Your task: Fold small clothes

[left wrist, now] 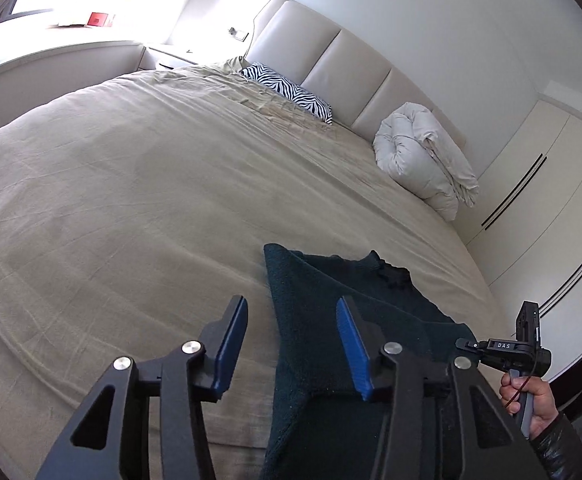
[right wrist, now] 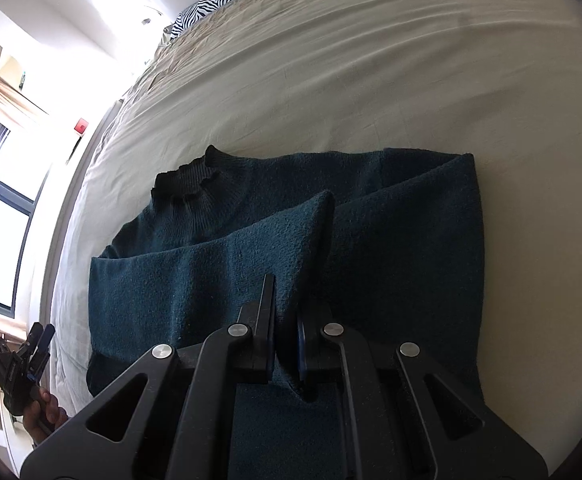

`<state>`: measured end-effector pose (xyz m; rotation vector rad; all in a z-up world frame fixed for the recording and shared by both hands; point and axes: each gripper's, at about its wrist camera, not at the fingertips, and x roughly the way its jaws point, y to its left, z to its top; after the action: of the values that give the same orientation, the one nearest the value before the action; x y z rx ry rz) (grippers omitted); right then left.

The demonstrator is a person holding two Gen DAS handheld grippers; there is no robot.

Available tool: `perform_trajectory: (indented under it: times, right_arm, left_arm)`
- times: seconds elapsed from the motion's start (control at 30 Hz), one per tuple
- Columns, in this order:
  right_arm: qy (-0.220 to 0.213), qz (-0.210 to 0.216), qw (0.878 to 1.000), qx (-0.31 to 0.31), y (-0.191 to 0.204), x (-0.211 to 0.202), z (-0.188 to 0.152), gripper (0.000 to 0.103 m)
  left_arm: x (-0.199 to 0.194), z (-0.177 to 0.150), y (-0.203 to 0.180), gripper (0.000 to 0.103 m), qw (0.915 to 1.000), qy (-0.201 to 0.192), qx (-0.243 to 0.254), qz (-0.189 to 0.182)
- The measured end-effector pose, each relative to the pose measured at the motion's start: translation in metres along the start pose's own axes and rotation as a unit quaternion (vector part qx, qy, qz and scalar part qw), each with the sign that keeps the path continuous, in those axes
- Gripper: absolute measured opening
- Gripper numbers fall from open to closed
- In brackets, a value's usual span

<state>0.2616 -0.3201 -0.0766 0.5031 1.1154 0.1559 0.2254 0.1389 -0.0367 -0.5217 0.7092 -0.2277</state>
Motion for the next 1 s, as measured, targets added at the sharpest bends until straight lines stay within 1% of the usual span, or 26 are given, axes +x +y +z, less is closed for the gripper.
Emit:
perform_trajectory:
  times: [0.03, 0.1, 0.2, 0.23, 0.27, 0.3, 0.37, 0.47, 0.53, 0.57, 0.6, 0.63, 0.67, 0.7, 0.73, 0.77, 0.83, 0.9, 0.93, 0.97, 1.0]
  right_arm:
    - [0.001, -0.001, 1.000, 0.001, -0.002, 0.003, -0.001, 0.007]
    - [0.003, 0.001, 1.000, 0.013, -0.012, 0.007, -0.005, 0.007]
    - [0.007, 0.013, 0.999, 0.029, -0.025, 0.011, -0.009, 0.007]
    - [0.010, 0.015, 0.999, 0.033, -0.029, 0.013, -0.010, 0.007]
    - [0.011, 0.017, 0.999, 0.033, -0.032, 0.015, -0.010, 0.007]
    - [0.012, 0.018, 0.999, 0.033, -0.034, 0.017, -0.010, 0.007]
    - [0.012, 0.026, 0.999, 0.040, -0.037, 0.023, -0.010, 0.007]
    - [0.008, 0.042, 0.998, 0.050, -0.043, 0.028, -0.010, 0.007]
    - [0.004, 0.054, 0.997, 0.053, -0.046, 0.031, -0.011, 0.007]
    - [0.003, 0.060, 0.997, 0.052, -0.048, 0.030, -0.012, 0.007]
    - [0.002, 0.067, 0.996, 0.053, -0.050, 0.030, -0.013, 0.007]
    - [0.001, 0.075, 0.996, 0.055, -0.053, 0.030, -0.014, 0.007]
    - [0.001, 0.083, 0.995, 0.059, -0.056, 0.030, -0.014, 0.007]
    - [0.001, 0.092, 0.994, 0.063, -0.059, 0.030, -0.015, 0.007]
    - [0.000, 0.100, 0.993, 0.068, -0.062, 0.031, -0.015, 0.007]
    - [-0.001, 0.108, 0.992, 0.072, -0.064, 0.030, -0.016, 0.007]
    - [-0.003, 0.119, 0.990, 0.078, -0.068, 0.031, -0.017, 0.007]
    - [-0.004, 0.123, 0.989, 0.084, -0.069, 0.030, -0.018, 0.007]
    - [-0.004, 0.121, 0.989, 0.086, -0.068, 0.028, -0.019, 0.008]
    - [-0.004, 0.118, 0.989, 0.085, -0.066, 0.026, -0.020, 0.008]
    - [-0.004, 0.116, 0.990, 0.082, -0.066, 0.023, -0.022, 0.008]
  left_arm:
    - [0.006, 0.002, -0.004, 0.047, 1.0000, 0.005, 0.003, -0.008]
    - [0.019, 0.006, -0.010, 0.046, 0.9997, 0.020, 0.013, -0.007]
    - [0.040, 0.008, -0.018, 0.044, 0.9985, 0.044, 0.024, -0.022]
    - [0.049, 0.009, -0.019, 0.042, 0.9980, 0.054, 0.025, -0.022]
    - [0.058, 0.010, -0.020, 0.037, 0.9974, 0.063, 0.025, -0.025]
    - [0.067, 0.011, -0.020, 0.035, 0.9966, 0.073, 0.021, -0.031]
    - [0.085, 0.013, -0.020, 0.034, 0.9944, 0.092, 0.008, -0.052]
    - [0.107, 0.016, -0.015, 0.032, 0.9919, 0.104, -0.009, -0.072]
    - [0.121, 0.022, -0.007, 0.030, 0.9908, 0.111, -0.027, -0.073]
    - [0.131, 0.023, -0.002, 0.030, 0.9896, 0.119, -0.033, -0.073]
    - [0.143, 0.023, 0.004, 0.030, 0.9873, 0.136, -0.039, -0.071]
    - [0.153, 0.021, 0.010, 0.022, 0.9859, 0.149, -0.041, -0.063]
    - [0.160, 0.018, 0.018, 0.004, 0.9865, 0.148, -0.041, -0.055]
    - [0.163, 0.017, 0.024, 0.005, 0.9869, 0.143, -0.048, -0.058]
    - [0.163, 0.016, 0.029, 0.005, 0.9859, 0.140, -0.058, -0.071]
    - [0.162, 0.016, 0.029, 0.005, 0.9859, 0.139, -0.057, -0.074]
    - [0.156, 0.017, 0.024, 0.004, 0.9871, 0.137, -0.047, -0.067]
    - [0.140, 0.019, 0.015, 0.011, 0.9892, 0.126, -0.035, -0.065]
    - [0.130, 0.018, 0.010, 0.024, 0.9899, 0.119, -0.028, -0.071]
    - [0.124, 0.017, 0.005, 0.032, 0.9900, 0.120, -0.020, -0.072]
    - [0.121, 0.012, 0.002, 0.032, 0.9901, 0.126, -0.006, -0.061]
